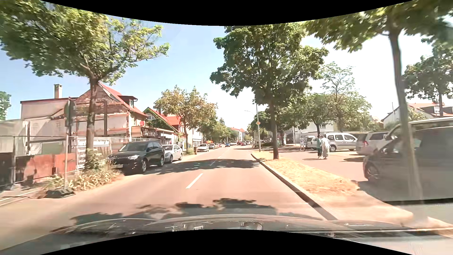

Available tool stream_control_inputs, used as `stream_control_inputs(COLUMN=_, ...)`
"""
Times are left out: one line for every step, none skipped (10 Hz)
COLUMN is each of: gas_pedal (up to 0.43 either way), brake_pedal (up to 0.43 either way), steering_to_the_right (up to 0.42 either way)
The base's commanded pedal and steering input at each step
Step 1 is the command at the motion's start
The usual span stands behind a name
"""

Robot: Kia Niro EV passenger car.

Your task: Follow the waypoints while adhering to traffic rules and regulations

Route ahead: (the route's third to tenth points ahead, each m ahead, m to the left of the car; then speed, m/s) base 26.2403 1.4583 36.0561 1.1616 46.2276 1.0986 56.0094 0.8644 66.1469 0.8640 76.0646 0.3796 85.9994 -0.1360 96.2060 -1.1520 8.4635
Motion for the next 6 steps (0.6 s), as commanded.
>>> stream_control_inputs(gas_pedal=0.067, brake_pedal=0.0, steering_to_the_right=0.0)
stream_control_inputs(gas_pedal=0.067, brake_pedal=0.0, steering_to_the_right=0.0)
stream_control_inputs(gas_pedal=0.067, brake_pedal=0.0, steering_to_the_right=0.0)
stream_control_inputs(gas_pedal=0.067, brake_pedal=0.0, steering_to_the_right=0.0)
stream_control_inputs(gas_pedal=0.079, brake_pedal=0.0, steering_to_the_right=0.0)
stream_control_inputs(gas_pedal=0.079, brake_pedal=0.0, steering_to_the_right=0.0)
